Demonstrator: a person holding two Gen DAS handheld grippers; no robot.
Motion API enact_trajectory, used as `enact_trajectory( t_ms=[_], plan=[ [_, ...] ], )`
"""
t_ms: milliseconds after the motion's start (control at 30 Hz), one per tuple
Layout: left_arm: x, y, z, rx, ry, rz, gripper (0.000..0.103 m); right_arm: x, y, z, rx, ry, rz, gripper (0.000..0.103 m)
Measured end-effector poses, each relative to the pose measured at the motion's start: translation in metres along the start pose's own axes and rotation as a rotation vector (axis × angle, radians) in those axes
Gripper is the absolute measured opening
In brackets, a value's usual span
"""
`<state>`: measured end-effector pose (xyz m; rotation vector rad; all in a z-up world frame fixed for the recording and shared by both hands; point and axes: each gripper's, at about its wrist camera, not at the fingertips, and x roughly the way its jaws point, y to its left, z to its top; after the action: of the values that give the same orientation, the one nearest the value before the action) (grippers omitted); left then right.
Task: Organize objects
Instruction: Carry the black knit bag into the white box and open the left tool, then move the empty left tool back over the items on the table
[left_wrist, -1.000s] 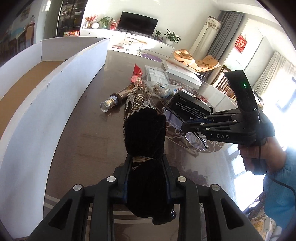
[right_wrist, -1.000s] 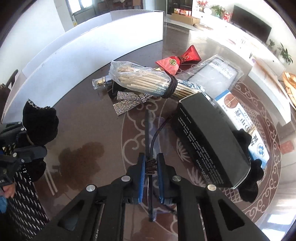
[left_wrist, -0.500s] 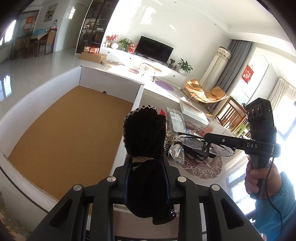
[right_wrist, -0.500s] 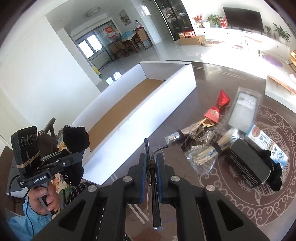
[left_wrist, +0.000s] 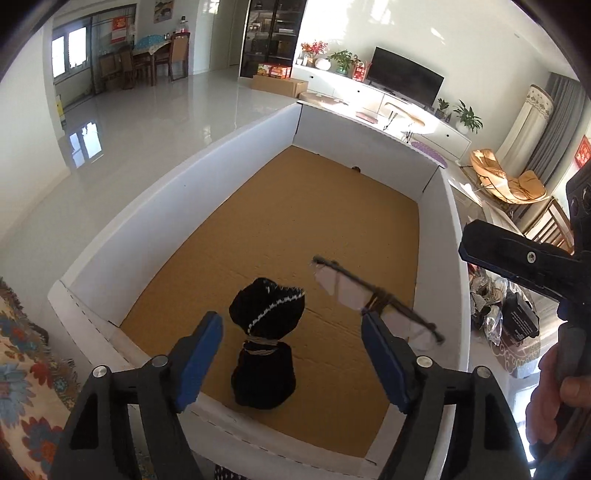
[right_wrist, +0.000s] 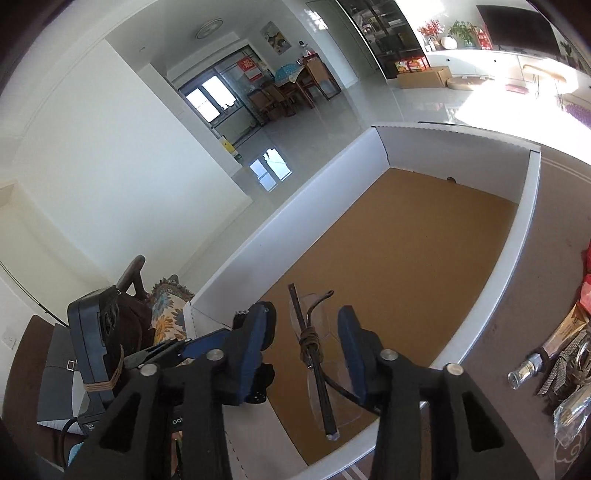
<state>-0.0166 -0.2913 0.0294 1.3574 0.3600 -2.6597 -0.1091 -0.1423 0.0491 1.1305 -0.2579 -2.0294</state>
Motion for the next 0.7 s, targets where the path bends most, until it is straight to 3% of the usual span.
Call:
enact_trajectory(
  t_ms=[100, 167, 267, 400, 467, 500, 567, 700],
  plan=[
    [-0.003, -0.003, -0.010, -0.010, -0.029, 0.004, 0.078, -0.023, -0.013, -0.016, -0.027, -0.043, -0.044, 0.078],
    [-0.010, -0.013, -0.016, -0.015, -0.057, -0.028, 0.078, -0.046, -0.024, -0.030, -0.086, -0.077, -0.123, 0.086],
    [-0.028, -0.048, -0.025, 0.025, -0.097, -0.114, 0.078, -0.086, -0.047, -0.061, -0.151, -0.133, -0.255, 0.100],
    [-0.052, -0.128, -0.051, 0.148, -0.121, -0.297, 0.080, -0.137, -0.096, -0.114, -0.151, -0.170, -0.419, 0.101],
    [-0.057, -0.170, -0.072, 0.211, -0.113, -0.376, 0.097, -0.163, -0.128, -0.144, -0.118, -0.168, -0.502, 0.101],
    [-0.054, -0.190, -0.082, 0.237, -0.104, -0.403, 0.100, -0.173, -0.141, -0.157, -0.103, -0.161, -0.541, 0.101],
    [-0.039, -0.226, -0.100, 0.289, -0.067, -0.426, 0.101, -0.192, -0.167, -0.181, -0.078, -0.131, -0.632, 0.101],
    [0.008, -0.278, -0.121, 0.345, 0.017, -0.394, 0.101, -0.214, -0.204, -0.219, -0.024, -0.072, -0.767, 0.101]
  ],
)
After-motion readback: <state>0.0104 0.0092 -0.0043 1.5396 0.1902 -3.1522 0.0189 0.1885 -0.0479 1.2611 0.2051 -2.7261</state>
